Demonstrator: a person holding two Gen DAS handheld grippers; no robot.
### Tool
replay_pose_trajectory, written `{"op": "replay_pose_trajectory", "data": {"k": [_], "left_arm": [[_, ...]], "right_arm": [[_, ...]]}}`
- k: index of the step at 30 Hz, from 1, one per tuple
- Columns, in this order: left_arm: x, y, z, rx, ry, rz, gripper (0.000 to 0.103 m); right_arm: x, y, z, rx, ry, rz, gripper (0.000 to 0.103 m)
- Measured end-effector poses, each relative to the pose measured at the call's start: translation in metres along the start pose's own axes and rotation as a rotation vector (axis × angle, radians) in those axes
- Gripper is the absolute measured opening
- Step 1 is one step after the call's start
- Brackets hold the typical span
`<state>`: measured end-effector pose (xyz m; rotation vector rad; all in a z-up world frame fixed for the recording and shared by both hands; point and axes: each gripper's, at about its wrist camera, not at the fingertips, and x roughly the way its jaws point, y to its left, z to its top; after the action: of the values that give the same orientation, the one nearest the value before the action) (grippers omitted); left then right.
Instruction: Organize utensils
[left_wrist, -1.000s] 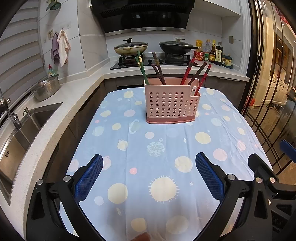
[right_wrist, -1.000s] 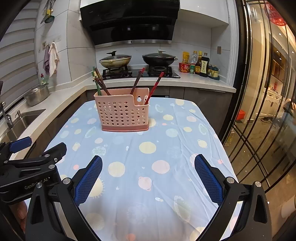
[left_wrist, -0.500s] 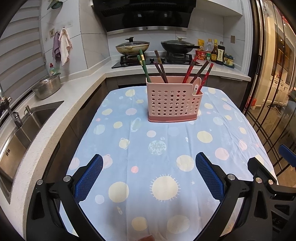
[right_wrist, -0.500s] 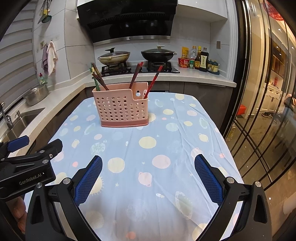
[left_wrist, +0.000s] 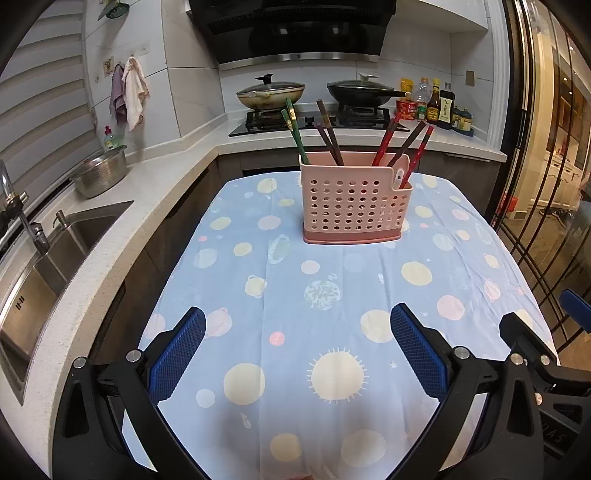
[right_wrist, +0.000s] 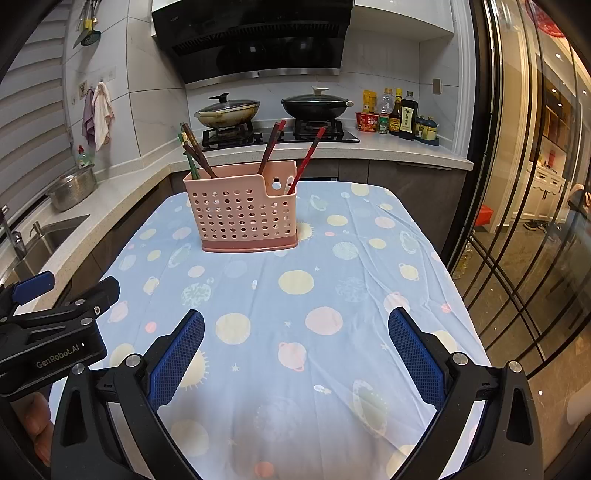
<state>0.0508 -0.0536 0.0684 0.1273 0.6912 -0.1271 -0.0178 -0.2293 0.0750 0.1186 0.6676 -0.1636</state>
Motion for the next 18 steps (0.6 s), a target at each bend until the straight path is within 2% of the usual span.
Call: {"op": "replay_pose_trajectory", "data": {"k": [18], "left_arm": [[0.0008, 0.0030, -0.0010, 0.001, -0.007, 0.029, 0.096]], "right_arm": [[0.0058, 0.0057, -0.0010, -0.010, 0.011, -0.007, 0.096]]}}
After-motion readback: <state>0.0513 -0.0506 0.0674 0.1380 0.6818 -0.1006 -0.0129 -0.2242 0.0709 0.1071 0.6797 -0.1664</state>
